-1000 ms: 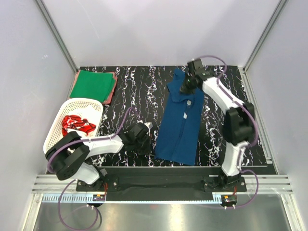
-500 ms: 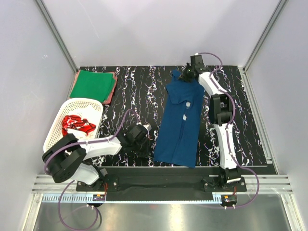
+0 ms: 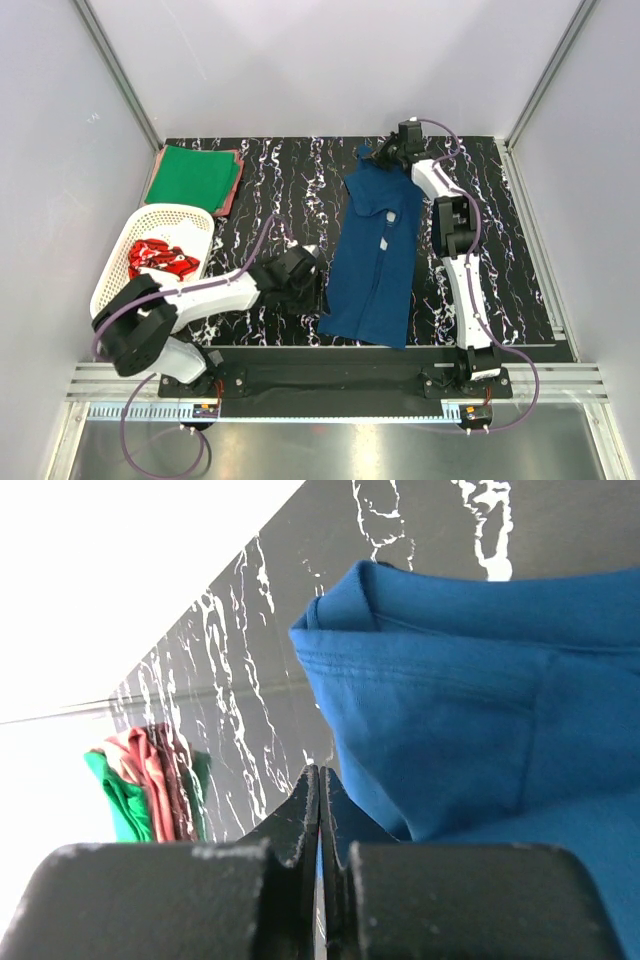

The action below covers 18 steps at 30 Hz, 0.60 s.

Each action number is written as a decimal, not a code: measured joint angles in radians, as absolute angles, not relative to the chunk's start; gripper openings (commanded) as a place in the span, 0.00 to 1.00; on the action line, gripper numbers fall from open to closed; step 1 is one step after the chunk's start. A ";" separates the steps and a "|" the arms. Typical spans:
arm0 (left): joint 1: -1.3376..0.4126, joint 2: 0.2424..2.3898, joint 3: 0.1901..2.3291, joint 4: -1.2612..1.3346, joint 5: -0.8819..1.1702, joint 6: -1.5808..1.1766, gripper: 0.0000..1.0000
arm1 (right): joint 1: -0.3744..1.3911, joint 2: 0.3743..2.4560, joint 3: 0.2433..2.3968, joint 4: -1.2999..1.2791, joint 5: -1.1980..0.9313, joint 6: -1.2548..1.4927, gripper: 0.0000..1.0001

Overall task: Fold and stack the t-shirts
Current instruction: Fold the tshirt

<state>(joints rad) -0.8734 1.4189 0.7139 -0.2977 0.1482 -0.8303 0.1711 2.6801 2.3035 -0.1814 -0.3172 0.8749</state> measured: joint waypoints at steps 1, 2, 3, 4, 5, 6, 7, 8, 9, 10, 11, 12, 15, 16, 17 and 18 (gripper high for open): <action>-0.873 1.443 0.728 -0.297 0.144 -0.825 0.52 | 0.173 2.693 2.316 -0.172 -0.318 0.886 0.00; -0.873 1.471 0.739 -0.295 0.139 -0.819 0.50 | 0.174 2.706 2.329 -0.167 -0.319 0.897 0.00; -0.873 1.499 0.744 -0.294 0.136 -0.815 0.49 | 0.175 2.718 2.341 -0.160 -0.318 0.907 0.00; -0.873 1.523 0.747 -0.293 0.140 -0.815 0.47 | 0.175 2.729 2.348 -0.155 -0.317 0.916 0.00; -0.871 1.530 0.758 -0.297 0.145 -0.813 0.42 | 0.175 2.736 2.352 -0.152 -0.315 0.921 0.00; -0.872 1.537 0.764 -0.286 0.137 -0.808 0.27 | 0.175 2.745 2.354 -0.146 -0.314 0.931 0.00; -0.873 1.548 0.767 -0.280 0.136 -0.809 0.20 | 0.175 2.750 2.355 -0.143 -0.311 0.937 0.00; -0.872 1.559 0.766 -0.278 0.138 -0.807 0.13 | 0.175 2.760 2.361 -0.142 -0.305 0.945 0.00; -0.872 1.562 0.766 -0.276 0.138 -0.802 0.08 | 0.175 2.770 2.369 -0.138 -0.300 0.953 0.00; -0.872 1.565 0.765 -0.274 0.135 -0.796 0.00 | 0.175 2.779 2.374 -0.133 -0.295 0.962 0.00; -0.872 1.565 0.764 -0.268 0.138 -0.795 0.00 | 0.175 2.786 2.378 -0.130 -0.290 0.970 0.00; -0.872 1.565 0.764 -0.264 0.142 -0.794 0.00 | 0.175 2.793 2.382 -0.119 -0.289 0.986 0.00; -0.872 1.565 0.760 -0.255 0.146 -0.793 0.00 | 0.175 2.797 2.383 -0.094 -0.271 1.014 0.00; -0.872 1.565 0.757 -0.250 0.149 -0.794 0.00 | 0.175 2.798 2.383 -0.088 -0.267 1.026 0.00; -0.872 1.565 0.754 -0.241 0.152 -0.794 0.00 | 0.175 2.799 2.382 -0.079 -0.262 1.040 0.00; -0.872 1.565 0.749 -0.230 0.155 -0.795 0.00 | 0.175 2.801 2.382 -0.065 -0.253 1.053 0.00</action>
<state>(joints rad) -0.8722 1.5650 0.7494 -0.2298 0.1555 -0.7948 0.1745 2.8006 2.3821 -0.0650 -0.2531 1.0531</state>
